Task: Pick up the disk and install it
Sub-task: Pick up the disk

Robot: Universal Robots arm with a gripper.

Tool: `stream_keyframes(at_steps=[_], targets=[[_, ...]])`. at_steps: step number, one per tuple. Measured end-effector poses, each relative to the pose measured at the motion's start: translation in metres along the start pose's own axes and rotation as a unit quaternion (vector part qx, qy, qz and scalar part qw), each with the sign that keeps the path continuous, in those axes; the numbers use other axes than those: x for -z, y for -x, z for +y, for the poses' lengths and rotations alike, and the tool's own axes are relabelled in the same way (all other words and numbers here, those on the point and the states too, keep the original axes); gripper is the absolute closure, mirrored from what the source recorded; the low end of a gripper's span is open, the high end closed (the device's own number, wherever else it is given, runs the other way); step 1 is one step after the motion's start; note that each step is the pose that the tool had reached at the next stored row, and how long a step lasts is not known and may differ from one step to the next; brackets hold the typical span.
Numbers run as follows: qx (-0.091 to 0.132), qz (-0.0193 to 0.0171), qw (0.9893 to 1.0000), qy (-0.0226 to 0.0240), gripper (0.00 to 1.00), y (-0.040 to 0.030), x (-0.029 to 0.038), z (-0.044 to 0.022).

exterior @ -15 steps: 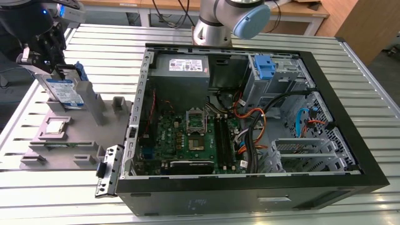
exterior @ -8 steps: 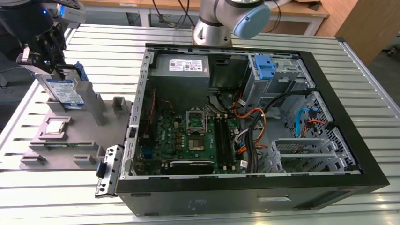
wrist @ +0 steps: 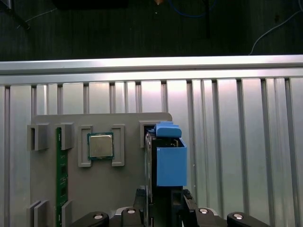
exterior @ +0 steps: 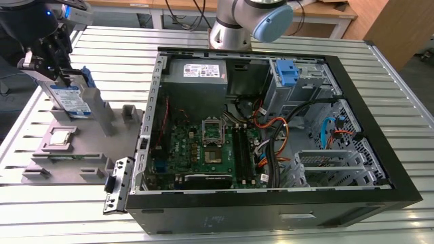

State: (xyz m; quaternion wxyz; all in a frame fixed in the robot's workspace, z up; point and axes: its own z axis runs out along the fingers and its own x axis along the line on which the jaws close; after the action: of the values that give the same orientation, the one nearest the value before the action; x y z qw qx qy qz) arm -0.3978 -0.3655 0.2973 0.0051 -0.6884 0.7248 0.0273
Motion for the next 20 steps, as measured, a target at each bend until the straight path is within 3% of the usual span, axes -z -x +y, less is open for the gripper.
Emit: stream_keyframes(at_steps=[20], targets=[[0.012,0.0005,0.9999,0.0007,0.59,0.0,0.0001,0.0]])
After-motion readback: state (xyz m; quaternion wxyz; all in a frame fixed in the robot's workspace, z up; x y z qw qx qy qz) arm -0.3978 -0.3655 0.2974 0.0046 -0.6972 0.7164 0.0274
